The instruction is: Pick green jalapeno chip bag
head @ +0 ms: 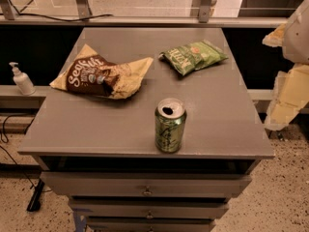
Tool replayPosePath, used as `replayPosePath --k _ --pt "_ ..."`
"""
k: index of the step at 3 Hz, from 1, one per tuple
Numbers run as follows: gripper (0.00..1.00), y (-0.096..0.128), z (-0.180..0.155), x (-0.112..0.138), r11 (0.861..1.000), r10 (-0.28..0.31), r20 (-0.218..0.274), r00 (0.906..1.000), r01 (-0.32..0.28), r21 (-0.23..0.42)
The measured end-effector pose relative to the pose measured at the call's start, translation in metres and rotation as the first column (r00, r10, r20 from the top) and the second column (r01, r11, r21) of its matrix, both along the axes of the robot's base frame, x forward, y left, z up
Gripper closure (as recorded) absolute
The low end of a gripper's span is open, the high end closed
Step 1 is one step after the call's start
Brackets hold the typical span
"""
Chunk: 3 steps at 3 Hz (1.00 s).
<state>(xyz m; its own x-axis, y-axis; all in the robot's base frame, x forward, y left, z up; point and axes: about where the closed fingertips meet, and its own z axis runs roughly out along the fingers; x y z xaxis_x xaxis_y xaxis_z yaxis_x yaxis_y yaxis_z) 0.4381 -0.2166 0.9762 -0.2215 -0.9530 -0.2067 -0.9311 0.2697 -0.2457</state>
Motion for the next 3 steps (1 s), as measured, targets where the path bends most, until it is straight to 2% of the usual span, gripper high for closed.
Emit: replayPosePath --k 1,2,3 --pt "0.0 0.0 0.0 0.0 1.0 0.0 0.0 1.0 0.0 0.0" --pt "0.0 -0.001 -0.008 0.005 0.999 0.042 0.0 0.9991 -0.042 0.022" --pt "0.0 0.003 -0.027 0.021 0.992 0.101 0.01 0.9949 -0.101 0.075"
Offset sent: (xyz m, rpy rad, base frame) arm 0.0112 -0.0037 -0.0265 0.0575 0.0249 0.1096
